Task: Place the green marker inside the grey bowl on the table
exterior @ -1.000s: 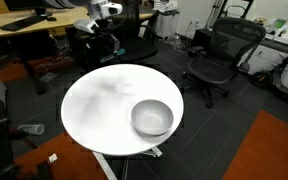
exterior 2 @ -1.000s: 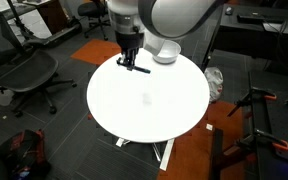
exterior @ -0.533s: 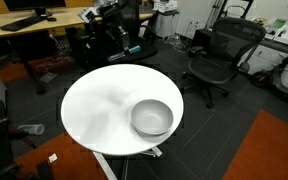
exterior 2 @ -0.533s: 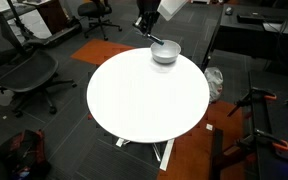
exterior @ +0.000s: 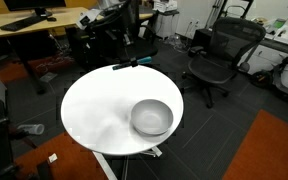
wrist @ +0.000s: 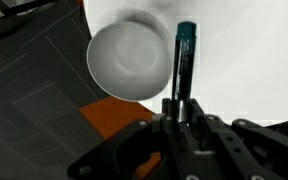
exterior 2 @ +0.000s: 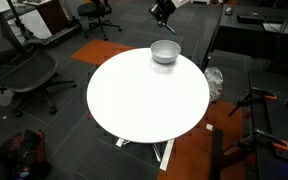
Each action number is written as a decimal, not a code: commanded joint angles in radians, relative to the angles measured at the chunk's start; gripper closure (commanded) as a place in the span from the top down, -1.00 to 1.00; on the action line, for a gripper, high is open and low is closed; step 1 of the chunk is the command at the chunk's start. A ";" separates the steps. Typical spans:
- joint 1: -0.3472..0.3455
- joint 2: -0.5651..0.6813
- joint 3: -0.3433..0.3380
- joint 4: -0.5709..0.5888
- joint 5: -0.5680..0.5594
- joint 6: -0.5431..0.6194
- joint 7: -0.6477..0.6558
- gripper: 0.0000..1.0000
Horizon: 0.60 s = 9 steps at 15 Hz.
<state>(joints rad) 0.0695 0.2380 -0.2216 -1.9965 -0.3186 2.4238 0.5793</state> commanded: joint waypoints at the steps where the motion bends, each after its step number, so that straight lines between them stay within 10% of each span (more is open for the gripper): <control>1: -0.006 -0.070 0.017 -0.080 -0.028 0.009 0.074 -0.91; 2: -0.027 -0.011 0.022 -0.018 -0.005 -0.003 0.021 -0.63; 9: -0.035 -0.014 0.022 -0.031 -0.008 -0.002 0.069 -0.91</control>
<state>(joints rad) 0.0597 0.2070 -0.2075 -2.0414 -0.3187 2.4247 0.6174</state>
